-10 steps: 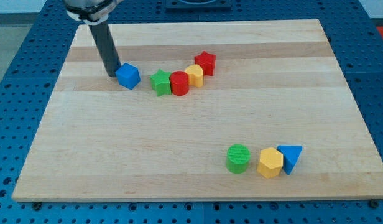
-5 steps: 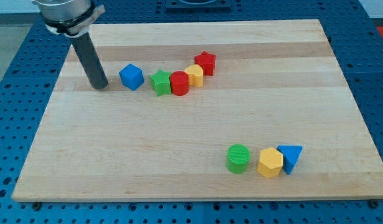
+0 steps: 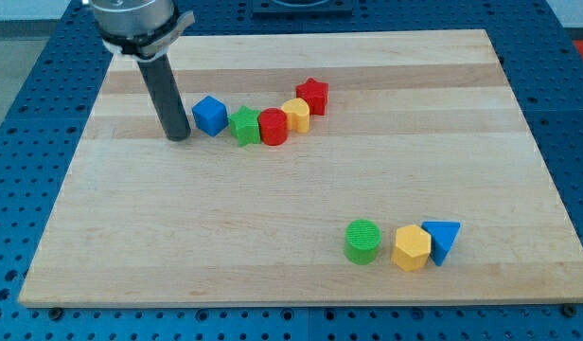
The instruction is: Move the blue cube diagonally to the green star
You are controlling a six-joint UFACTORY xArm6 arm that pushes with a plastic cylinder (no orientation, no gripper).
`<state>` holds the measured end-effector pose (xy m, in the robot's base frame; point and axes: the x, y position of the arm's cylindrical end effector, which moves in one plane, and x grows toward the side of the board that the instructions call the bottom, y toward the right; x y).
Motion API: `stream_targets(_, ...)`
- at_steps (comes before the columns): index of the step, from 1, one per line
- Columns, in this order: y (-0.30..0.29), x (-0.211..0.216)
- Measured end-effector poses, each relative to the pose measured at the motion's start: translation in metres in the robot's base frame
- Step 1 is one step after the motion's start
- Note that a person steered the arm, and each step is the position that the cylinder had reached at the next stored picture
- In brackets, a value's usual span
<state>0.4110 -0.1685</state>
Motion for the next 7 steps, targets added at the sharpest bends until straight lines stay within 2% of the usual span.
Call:
stream_targets(1, 0.0, 0.005)
stream_targets(5, 0.006, -0.045)
stream_targets(6, 0.006, -0.04)
stream_targets(7, 0.004, -0.002)
